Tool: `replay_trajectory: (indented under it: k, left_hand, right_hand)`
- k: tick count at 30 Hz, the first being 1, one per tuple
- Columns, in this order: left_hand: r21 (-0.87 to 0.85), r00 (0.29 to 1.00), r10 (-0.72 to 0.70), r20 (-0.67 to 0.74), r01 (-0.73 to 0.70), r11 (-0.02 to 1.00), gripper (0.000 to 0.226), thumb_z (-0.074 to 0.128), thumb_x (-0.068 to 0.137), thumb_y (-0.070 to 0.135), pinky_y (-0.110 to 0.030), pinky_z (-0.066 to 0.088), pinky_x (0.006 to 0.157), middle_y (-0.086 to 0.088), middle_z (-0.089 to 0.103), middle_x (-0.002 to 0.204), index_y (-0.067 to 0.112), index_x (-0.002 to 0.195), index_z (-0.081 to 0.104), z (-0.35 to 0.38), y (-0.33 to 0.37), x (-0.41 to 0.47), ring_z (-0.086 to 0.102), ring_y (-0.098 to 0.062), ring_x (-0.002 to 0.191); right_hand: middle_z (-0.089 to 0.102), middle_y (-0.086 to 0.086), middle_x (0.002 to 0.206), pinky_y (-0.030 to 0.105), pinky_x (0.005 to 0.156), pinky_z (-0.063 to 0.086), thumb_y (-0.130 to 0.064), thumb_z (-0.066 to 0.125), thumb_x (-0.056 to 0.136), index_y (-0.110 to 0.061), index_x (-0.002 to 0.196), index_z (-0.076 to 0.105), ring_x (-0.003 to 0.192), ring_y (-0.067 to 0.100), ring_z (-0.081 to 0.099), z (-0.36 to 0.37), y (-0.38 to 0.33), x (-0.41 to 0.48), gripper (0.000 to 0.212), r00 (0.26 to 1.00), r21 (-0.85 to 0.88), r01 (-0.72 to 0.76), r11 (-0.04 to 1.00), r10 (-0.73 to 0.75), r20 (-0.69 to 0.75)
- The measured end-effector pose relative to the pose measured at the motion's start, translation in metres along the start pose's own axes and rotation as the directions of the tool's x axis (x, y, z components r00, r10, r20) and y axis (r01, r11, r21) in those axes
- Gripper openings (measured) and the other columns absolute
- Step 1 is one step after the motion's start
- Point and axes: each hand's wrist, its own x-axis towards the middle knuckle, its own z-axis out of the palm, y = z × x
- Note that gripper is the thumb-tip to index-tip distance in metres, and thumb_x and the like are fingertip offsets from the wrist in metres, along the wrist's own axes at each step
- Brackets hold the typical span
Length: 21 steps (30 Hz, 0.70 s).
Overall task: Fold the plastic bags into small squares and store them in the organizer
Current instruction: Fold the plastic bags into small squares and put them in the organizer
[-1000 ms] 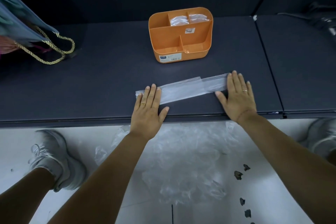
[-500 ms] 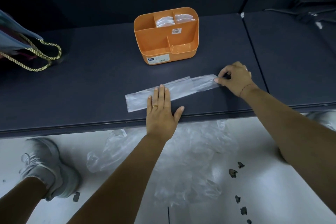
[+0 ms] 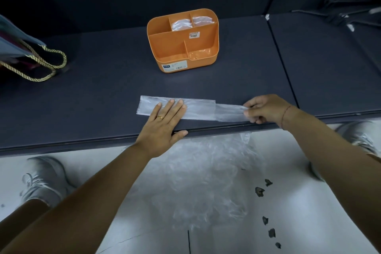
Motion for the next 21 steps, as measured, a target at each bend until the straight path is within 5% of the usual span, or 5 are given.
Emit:
replay_trajectory:
  k: [4,10,15,18,21]
  left_hand:
    - [-0.019,0.998,0.011,-0.068,-0.012,1.0,0.081,0.011,0.098,0.067,-0.044,0.002,0.121,-0.006,0.021,0.162,0.011,0.155,0.024,-0.01,0.017,-0.005,0.011,-0.023,0.151]
    - [-0.529,0.966,-0.201,-0.165,0.085,0.844,0.079,0.048,0.091,0.055,-0.032,0.003,0.122,-0.002,0.023,0.161,0.012,0.154,0.025,-0.031,0.124,0.016,0.013,-0.013,0.149]
    - [-0.908,0.782,-0.614,-0.109,0.173,0.382,0.034,0.05,0.098,0.016,-0.033,0.045,0.105,0.002,0.066,0.127,0.012,0.13,0.063,-0.048,0.153,0.016,0.059,-0.012,0.119]
    - [-0.976,0.758,-0.631,0.166,0.217,0.005,0.021,0.052,0.101,0.018,-0.015,0.045,0.083,0.015,0.069,0.089,0.014,0.099,0.073,-0.07,0.142,0.007,0.061,0.006,0.085]
    - [-0.917,0.729,-0.558,0.396,0.281,-0.284,0.02,0.054,0.1,0.022,-0.019,0.043,0.093,0.008,0.074,0.105,0.021,0.105,0.074,-0.076,0.115,0.004,0.064,-0.001,0.104]
  right_hand:
    - [0.069,0.009,0.075,0.024,0.065,0.058,-0.006,0.074,0.082,-0.005,0.099,0.067,0.063,0.014,0.064,0.005,0.002,-0.018,0.018,0.995,-0.006,-0.078,0.997,0.078,0.067]
    - [0.068,-0.004,0.071,0.018,0.062,0.052,-0.015,0.071,0.085,-0.012,0.095,0.066,0.06,0.003,0.061,0.018,-0.02,-0.05,0.011,0.953,0.106,-0.099,0.989,0.063,0.295]
    - [0.067,-0.001,0.084,0.019,0.067,0.051,-0.026,0.063,0.09,-0.013,0.096,0.067,0.075,0.01,0.06,0.017,-0.033,-0.061,0.015,0.927,0.224,-0.021,0.974,-0.065,0.368]
    - [0.065,-0.008,0.117,0.026,0.094,0.045,-0.023,0.056,0.096,-0.023,0.114,0.065,0.11,0.009,0.058,0.015,-0.027,-0.05,0.02,0.934,0.225,0.154,0.962,-0.216,0.283]
    - [0.051,-0.013,0.137,0.021,0.1,0.039,0.0,0.06,0.091,-0.032,0.126,0.056,0.125,0.007,0.045,0.031,-0.026,-0.035,0.048,0.89,0.026,0.315,0.949,-0.305,0.339]
